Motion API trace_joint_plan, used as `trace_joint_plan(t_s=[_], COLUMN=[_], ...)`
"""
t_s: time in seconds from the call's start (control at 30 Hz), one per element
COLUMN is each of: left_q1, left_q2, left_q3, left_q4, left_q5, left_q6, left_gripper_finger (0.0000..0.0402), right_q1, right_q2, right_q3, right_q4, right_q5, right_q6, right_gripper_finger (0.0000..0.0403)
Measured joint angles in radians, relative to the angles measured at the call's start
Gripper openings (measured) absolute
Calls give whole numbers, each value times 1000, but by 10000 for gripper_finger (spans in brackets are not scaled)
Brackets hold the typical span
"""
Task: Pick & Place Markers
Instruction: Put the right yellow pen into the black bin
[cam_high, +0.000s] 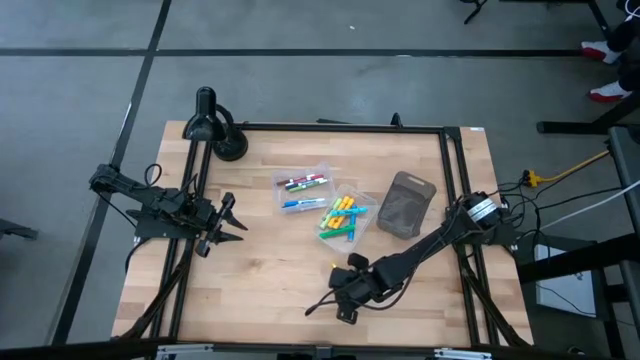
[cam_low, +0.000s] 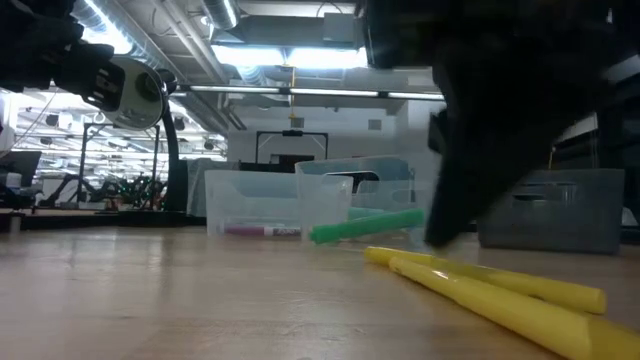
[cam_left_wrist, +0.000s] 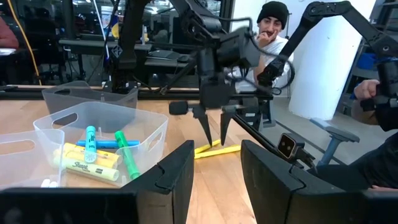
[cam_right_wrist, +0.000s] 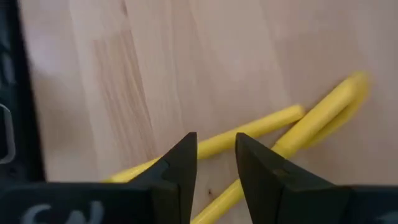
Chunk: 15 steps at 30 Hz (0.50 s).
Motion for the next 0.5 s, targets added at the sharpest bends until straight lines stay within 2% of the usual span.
trace_joint_plan(t_s=[0.27, 0.5], left_q1=[0, 0], left_q2=[0, 0], left_q3=[0, 0], left_q4=[0, 0], left_q5=[0, 0], left_q6=[0, 0], left_gripper_finger=[128, 127], right_q1=[0, 0], right_q2=[-30, -31], right_q3=[1, 1], right_q4=[-16, -165], right_q5=[43, 129], right_q6=[-1, 55], right_gripper_finger=[111, 111])
